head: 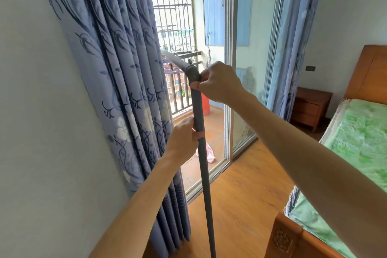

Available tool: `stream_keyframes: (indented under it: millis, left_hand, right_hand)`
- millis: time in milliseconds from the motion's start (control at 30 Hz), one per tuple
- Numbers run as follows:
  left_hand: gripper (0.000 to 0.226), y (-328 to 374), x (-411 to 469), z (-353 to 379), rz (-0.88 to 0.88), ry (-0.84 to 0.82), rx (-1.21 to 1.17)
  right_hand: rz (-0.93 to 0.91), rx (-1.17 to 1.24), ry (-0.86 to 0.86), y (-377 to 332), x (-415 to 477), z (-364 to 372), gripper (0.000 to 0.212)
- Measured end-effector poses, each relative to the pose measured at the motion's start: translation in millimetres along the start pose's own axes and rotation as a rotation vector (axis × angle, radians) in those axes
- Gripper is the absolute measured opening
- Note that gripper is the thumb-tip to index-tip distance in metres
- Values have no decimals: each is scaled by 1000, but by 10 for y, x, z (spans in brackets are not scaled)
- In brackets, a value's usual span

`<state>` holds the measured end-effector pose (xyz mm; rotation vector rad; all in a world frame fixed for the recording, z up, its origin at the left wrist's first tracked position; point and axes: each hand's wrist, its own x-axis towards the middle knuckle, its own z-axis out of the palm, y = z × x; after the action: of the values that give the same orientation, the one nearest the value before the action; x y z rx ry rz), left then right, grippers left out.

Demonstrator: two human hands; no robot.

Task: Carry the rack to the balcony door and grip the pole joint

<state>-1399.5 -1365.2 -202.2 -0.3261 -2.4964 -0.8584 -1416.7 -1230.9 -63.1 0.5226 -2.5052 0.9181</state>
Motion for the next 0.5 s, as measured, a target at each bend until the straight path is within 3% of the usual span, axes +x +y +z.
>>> stream_keyframes:
  millis: [500]
  left_hand:
    - [11,-450,863,208,-53,-5,47]
  right_hand:
    - [57,8,33,299,835,450,30]
